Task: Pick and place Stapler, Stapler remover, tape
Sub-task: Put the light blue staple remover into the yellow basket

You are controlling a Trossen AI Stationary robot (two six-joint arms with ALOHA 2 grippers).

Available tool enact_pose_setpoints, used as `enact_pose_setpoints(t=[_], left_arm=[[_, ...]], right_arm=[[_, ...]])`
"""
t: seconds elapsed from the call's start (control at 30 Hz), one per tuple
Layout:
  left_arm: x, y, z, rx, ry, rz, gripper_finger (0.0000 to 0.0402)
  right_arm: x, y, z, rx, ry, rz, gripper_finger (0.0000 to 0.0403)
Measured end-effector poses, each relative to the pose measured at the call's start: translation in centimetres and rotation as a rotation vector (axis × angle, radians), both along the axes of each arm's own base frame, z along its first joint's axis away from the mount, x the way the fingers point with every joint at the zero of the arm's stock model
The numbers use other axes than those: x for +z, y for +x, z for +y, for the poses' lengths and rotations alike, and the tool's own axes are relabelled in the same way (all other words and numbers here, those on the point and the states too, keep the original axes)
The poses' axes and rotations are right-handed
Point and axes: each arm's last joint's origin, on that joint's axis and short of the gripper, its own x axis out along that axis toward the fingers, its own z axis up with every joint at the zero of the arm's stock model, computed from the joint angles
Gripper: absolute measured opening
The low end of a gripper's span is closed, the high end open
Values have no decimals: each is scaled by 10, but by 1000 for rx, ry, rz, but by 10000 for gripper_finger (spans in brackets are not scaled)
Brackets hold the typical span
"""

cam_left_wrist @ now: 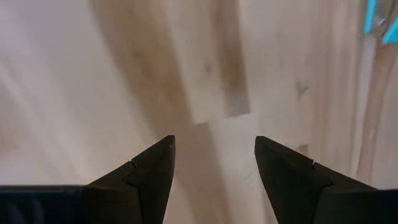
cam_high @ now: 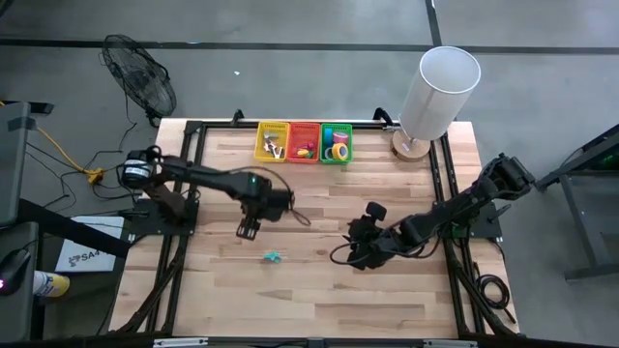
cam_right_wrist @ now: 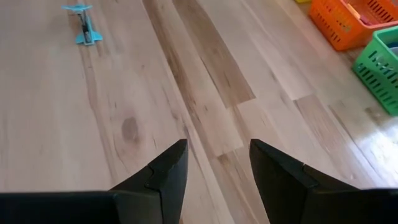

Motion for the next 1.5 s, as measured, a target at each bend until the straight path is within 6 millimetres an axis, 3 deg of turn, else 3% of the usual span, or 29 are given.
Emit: enact_pose_setpoints(t=[0.27,0.63,1.1,1.5], left_arm=[[-17,-8,-42,47,-5,-20,218],[-17,-9,-85,68,30,-142,218],[-15,-11,-117,115,-9,-253,218],[-18,-5,-120,154,15,-310,218]], right_arm=[[0,-1,2,3,6,-4,165],[1,-2,7,-7,37,-26,165],[1,-5,13,-20,77,-46,165],[2,-3,14,-23,100,-69,165]])
